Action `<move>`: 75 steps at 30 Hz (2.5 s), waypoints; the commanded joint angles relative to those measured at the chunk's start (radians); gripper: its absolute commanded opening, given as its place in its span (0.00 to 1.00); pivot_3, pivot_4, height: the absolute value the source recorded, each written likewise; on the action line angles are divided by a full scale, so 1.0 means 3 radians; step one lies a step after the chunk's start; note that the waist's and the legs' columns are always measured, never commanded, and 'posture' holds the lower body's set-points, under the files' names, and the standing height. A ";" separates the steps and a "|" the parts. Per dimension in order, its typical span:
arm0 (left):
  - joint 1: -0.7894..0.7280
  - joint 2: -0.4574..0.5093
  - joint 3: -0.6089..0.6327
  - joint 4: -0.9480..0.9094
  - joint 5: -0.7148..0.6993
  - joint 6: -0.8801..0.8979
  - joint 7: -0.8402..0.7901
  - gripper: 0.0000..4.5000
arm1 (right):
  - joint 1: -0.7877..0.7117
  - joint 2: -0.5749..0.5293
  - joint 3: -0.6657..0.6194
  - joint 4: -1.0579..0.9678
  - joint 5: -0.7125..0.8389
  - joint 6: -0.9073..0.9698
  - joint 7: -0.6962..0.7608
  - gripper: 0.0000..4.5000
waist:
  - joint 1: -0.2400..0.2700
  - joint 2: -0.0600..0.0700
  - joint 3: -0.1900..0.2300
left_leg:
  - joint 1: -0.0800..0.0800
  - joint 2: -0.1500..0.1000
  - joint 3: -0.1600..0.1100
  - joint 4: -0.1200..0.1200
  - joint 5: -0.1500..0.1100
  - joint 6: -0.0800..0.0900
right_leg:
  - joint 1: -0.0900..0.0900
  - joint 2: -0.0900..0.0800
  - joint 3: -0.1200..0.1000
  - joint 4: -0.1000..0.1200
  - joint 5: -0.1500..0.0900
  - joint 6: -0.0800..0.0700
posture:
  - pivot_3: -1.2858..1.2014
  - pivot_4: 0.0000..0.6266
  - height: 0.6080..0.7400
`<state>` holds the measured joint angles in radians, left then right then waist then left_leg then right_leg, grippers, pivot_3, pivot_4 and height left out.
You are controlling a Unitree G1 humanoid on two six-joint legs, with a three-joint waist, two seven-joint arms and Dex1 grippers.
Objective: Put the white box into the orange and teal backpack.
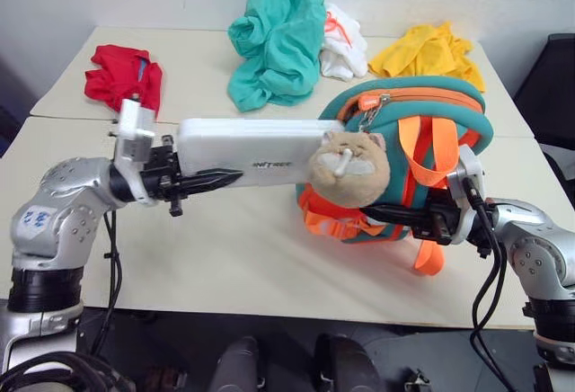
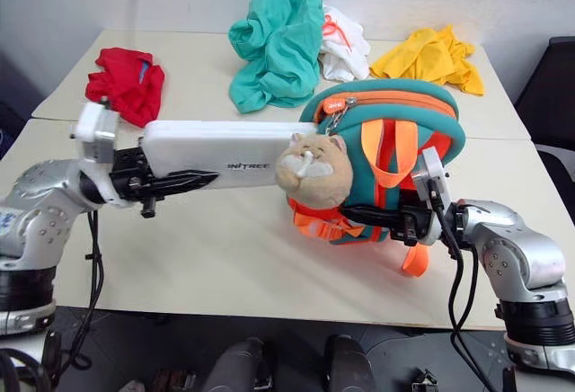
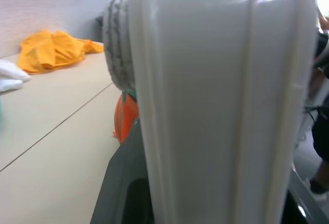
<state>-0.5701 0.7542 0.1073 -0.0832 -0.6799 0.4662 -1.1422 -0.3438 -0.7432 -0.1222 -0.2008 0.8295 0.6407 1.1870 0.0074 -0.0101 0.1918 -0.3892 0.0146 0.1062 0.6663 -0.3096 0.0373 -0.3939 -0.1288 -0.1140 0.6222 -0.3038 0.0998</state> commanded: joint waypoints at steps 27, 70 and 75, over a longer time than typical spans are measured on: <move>-0.1978 -0.2012 -0.0963 0.2541 0.1503 -0.0963 0.0362 0.51 | 0.0071 0.0056 -0.0022 -0.0338 0.0016 -0.0018 -0.0057 0.01 | 0.0063 -0.0007 0.0004 | -0.0027 -0.0008 -0.0006 0.0035 0.0003 0.0022 | -0.0004 0.0001 -0.0031 -0.0002 0.0013 0.0023 | 0.52 0.24 1.00; -0.0553 -0.1299 -0.0397 -0.0310 0.0463 -0.0104 0.0497 0.59 | -0.0033 0.0276 0.0060 -0.0136 -0.0203 -0.0181 -0.0218 0.01 | 0.0052 -0.0006 0.0004 | -0.0043 -0.0010 -0.0039 0.0055 0.0005 0.0018 | 0.0004 -0.0001 -0.0042 0.0003 0.0013 0.0023 | 0.52 0.24 1.00; -0.0684 -0.1155 -0.0122 -0.0071 0.0378 -0.0197 0.0507 0.28 | -0.0019 0.0306 0.0057 -0.0158 -0.0197 -0.0177 -0.0287 0.01 | 0.0054 -0.0006 0.0004 | -0.0043 -0.0010 -0.0040 0.0055 0.0005 0.0018 | 0.0004 -0.0001 -0.0048 0.0003 0.0013 0.0023 | 0.52 0.24 1.00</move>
<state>-0.7412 0.3913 0.0161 -0.1261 -0.5460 0.4335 -0.9974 -0.3549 -0.6545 -0.1048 -0.2146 0.7660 0.5893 1.1043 0.0235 -0.0118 0.1931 -0.4021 0.0117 0.0944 0.6828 -0.3080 0.0428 -0.3927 -0.1292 -0.1290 0.6231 -0.2999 0.1068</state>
